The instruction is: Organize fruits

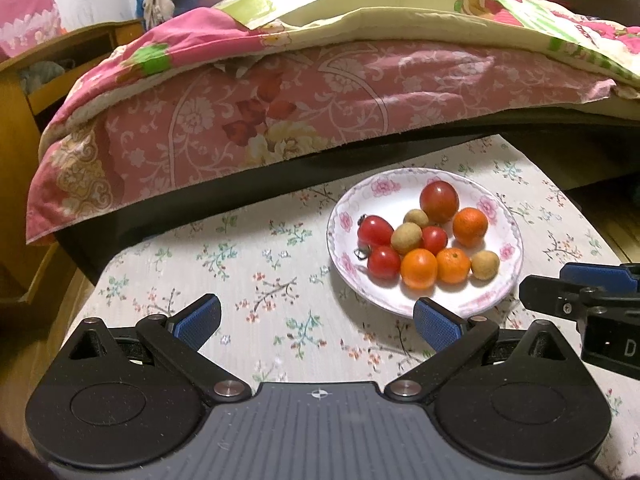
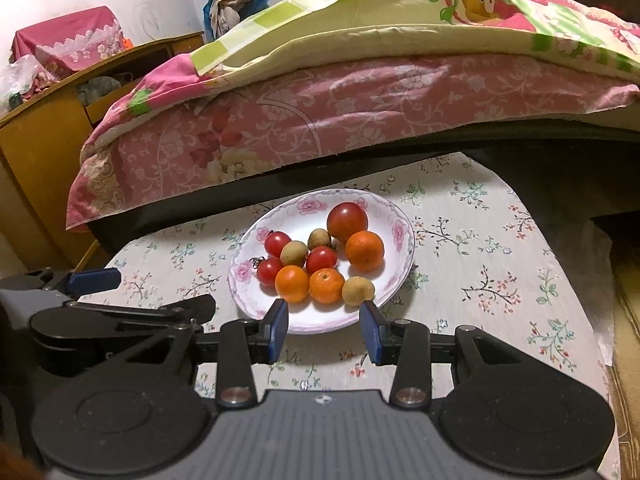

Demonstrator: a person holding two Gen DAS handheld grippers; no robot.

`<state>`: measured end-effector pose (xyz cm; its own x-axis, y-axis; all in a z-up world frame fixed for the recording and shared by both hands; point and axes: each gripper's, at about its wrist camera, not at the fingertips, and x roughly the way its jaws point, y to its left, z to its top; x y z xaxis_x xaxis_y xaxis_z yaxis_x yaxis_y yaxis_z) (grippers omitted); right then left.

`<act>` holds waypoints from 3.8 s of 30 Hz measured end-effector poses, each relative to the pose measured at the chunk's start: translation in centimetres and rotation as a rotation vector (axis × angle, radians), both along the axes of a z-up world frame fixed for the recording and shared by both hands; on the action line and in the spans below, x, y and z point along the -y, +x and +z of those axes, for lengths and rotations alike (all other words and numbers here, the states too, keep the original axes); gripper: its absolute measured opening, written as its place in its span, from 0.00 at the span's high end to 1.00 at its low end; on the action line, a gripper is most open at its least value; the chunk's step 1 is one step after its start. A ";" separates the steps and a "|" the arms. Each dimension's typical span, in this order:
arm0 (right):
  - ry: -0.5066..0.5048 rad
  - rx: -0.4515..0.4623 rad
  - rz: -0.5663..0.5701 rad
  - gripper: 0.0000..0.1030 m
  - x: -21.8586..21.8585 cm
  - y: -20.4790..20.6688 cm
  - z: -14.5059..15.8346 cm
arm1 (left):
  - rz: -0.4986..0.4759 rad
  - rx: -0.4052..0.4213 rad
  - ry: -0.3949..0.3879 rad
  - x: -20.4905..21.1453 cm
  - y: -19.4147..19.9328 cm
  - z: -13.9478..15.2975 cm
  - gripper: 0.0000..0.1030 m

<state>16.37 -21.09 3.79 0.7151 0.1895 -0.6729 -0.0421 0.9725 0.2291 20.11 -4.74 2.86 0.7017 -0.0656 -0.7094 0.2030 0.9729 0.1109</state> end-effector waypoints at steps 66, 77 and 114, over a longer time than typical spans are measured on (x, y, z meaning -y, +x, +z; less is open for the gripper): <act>-0.005 -0.065 0.013 0.67 -4.0 -14.4 -0.2 | 0.004 -0.088 -0.032 -3.6 -13.9 0.2 0.00; -0.011 -0.076 0.015 0.67 -4.3 -15.5 -0.4 | 0.009 -0.099 -0.030 -3.8 -14.8 -0.1 0.00; -0.008 -0.153 -0.011 0.66 -4.1 -15.2 -2.0 | 0.008 -0.139 0.006 -3.2 -14.7 -1.5 0.00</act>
